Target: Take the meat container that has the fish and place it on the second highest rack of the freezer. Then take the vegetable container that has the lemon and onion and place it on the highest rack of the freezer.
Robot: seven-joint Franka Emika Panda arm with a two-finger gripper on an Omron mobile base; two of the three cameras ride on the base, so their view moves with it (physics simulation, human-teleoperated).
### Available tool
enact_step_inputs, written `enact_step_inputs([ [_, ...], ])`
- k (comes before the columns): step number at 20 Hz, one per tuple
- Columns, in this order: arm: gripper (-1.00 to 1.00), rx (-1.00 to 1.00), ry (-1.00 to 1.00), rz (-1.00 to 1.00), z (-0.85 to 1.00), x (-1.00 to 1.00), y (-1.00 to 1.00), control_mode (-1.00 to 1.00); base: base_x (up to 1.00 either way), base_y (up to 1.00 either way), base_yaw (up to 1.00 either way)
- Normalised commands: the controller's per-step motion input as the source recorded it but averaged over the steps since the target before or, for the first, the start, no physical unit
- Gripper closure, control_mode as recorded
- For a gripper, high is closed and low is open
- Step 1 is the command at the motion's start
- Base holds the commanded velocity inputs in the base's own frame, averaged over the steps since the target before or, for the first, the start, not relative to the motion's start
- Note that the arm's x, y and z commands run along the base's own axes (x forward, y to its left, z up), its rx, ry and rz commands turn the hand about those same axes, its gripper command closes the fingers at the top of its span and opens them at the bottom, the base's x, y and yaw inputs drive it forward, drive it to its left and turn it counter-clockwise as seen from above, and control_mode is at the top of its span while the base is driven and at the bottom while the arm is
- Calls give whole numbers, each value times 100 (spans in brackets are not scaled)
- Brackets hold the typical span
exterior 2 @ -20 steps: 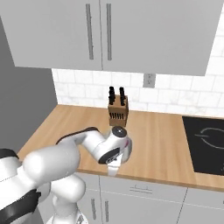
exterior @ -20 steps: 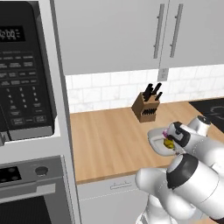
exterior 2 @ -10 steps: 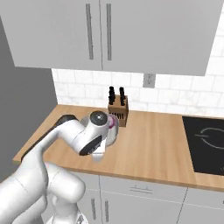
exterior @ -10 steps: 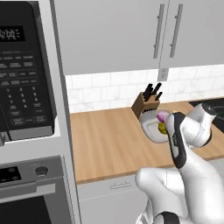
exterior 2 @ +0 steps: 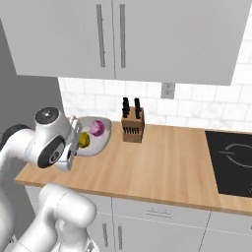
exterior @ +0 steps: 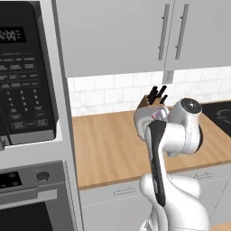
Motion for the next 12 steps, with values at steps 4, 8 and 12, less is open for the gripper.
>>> enact_step_inputs([
  [4,100,0,5,-22,40,-48,8,-100,0,0,0],
  [8,100,1,-13,0,-10,-37,-12,-100,0,0,0],
  [12,100,4,-27,16,-15,-4,-31,-100,0,0,0],
])
